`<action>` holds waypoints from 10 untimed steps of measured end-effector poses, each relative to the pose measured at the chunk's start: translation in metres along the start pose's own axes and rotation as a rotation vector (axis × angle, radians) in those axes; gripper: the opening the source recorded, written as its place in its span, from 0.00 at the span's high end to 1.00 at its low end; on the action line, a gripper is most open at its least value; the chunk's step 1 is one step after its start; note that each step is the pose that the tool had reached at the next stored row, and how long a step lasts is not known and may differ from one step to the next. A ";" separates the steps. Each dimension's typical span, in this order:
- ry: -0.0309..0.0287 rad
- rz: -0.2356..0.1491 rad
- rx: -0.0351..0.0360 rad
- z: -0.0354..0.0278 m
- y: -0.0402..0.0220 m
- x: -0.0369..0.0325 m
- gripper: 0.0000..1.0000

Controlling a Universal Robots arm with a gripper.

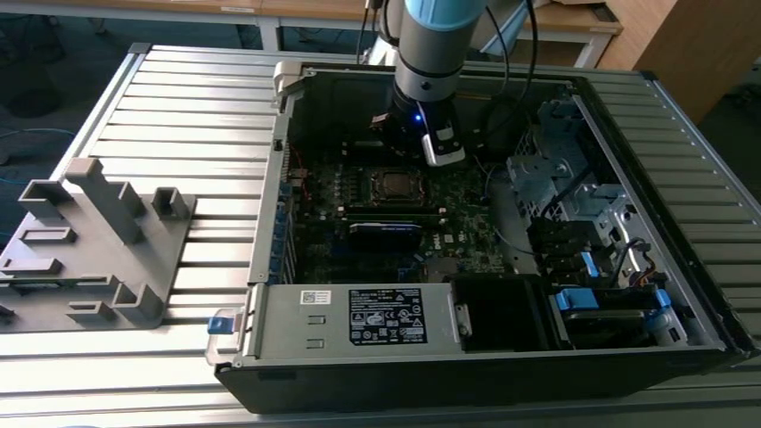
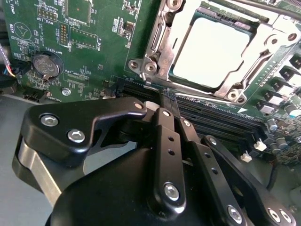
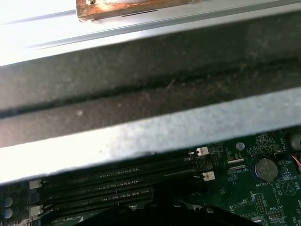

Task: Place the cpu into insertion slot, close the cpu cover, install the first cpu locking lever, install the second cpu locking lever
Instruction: 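Install the first cpu locking lever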

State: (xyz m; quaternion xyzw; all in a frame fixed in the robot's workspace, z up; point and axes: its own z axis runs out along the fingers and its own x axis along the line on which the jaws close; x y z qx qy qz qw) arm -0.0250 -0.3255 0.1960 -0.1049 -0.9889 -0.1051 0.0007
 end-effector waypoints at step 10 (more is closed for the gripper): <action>-0.0031 0.011 0.0007 -0.0037 0.0015 0.0002 0.89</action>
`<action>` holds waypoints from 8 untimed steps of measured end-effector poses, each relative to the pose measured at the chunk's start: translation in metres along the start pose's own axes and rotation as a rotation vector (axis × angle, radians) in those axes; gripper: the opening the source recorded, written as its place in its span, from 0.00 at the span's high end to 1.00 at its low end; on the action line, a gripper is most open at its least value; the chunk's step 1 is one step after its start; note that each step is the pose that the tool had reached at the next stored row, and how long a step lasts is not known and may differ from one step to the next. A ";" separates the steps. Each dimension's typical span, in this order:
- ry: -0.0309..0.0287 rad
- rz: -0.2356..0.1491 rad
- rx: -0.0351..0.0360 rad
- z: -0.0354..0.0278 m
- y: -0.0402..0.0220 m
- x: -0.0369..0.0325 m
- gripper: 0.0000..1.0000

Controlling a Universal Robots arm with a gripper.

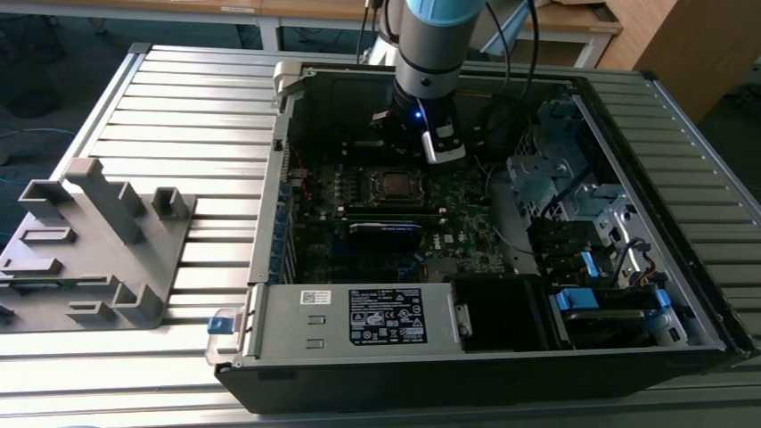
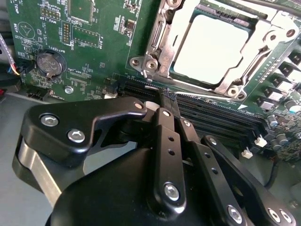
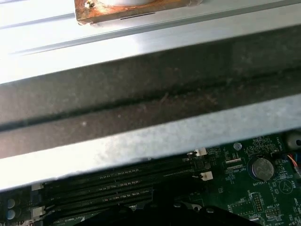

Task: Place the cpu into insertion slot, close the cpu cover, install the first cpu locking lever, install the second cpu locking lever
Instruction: 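Install the first cpu locking lever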

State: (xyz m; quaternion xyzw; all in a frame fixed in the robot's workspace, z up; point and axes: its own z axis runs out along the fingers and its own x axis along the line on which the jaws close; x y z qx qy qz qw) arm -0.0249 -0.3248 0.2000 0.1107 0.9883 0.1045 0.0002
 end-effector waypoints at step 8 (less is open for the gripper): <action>-0.0115 0.030 -0.0016 0.0000 -0.0008 0.0036 0.89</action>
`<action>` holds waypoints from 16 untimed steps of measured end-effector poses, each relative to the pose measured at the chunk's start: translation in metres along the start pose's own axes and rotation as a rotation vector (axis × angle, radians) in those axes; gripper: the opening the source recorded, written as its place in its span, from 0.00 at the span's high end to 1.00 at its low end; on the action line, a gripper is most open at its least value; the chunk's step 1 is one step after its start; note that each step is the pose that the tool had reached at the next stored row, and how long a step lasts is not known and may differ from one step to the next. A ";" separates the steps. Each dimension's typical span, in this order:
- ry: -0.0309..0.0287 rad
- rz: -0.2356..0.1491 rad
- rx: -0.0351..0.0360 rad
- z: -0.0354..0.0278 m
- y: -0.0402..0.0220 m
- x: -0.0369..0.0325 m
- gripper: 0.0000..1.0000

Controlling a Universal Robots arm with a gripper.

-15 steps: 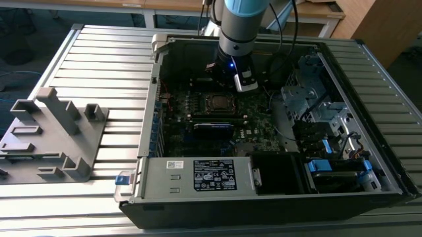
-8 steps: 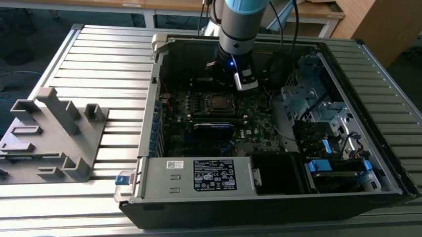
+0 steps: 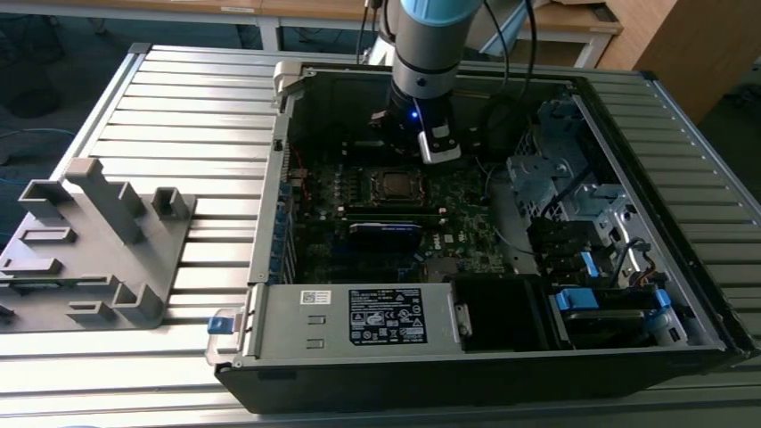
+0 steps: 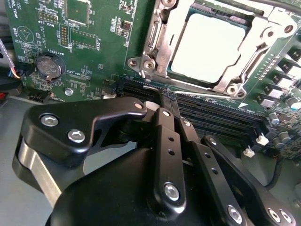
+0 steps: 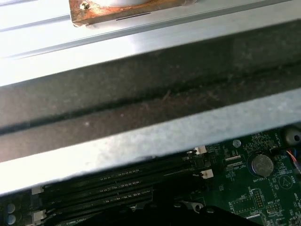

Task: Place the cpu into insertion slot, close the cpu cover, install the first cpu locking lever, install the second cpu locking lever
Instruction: 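Install the first cpu locking lever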

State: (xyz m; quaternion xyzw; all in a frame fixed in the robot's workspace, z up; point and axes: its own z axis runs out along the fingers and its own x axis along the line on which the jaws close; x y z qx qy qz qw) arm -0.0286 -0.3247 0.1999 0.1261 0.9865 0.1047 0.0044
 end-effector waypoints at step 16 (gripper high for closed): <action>-0.0094 0.022 -0.0012 0.0023 -0.0010 0.0030 0.89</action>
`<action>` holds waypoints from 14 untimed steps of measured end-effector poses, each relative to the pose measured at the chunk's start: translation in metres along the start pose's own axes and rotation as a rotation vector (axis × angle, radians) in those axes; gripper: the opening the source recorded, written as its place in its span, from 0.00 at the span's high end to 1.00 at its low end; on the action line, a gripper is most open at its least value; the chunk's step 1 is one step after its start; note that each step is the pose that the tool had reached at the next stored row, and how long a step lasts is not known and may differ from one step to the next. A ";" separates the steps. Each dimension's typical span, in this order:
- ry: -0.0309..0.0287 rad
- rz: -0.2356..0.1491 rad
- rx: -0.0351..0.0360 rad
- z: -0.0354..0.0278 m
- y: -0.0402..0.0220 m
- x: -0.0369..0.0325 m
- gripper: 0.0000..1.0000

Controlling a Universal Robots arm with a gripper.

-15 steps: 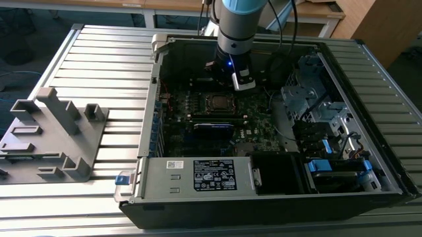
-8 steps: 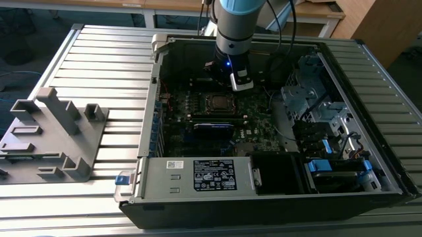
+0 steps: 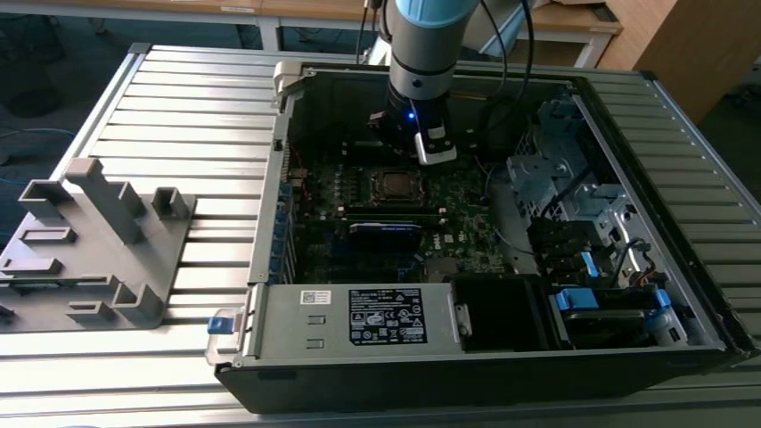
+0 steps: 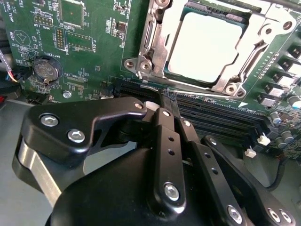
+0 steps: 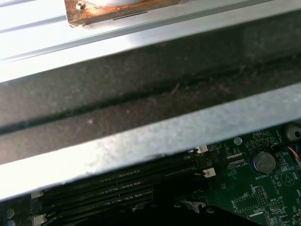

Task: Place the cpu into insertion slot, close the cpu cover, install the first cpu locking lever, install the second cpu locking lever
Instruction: 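Install the first cpu locking lever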

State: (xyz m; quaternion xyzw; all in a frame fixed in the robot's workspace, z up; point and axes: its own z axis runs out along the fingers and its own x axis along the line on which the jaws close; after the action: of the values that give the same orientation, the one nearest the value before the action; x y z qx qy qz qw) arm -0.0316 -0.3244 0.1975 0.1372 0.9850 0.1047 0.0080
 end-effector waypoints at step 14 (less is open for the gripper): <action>-0.0040 -0.001 0.0137 0.0005 -0.0013 -0.0004 0.89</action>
State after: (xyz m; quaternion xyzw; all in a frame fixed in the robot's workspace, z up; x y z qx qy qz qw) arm -0.0315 -0.3257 0.1967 0.1371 0.9857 0.0977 0.0091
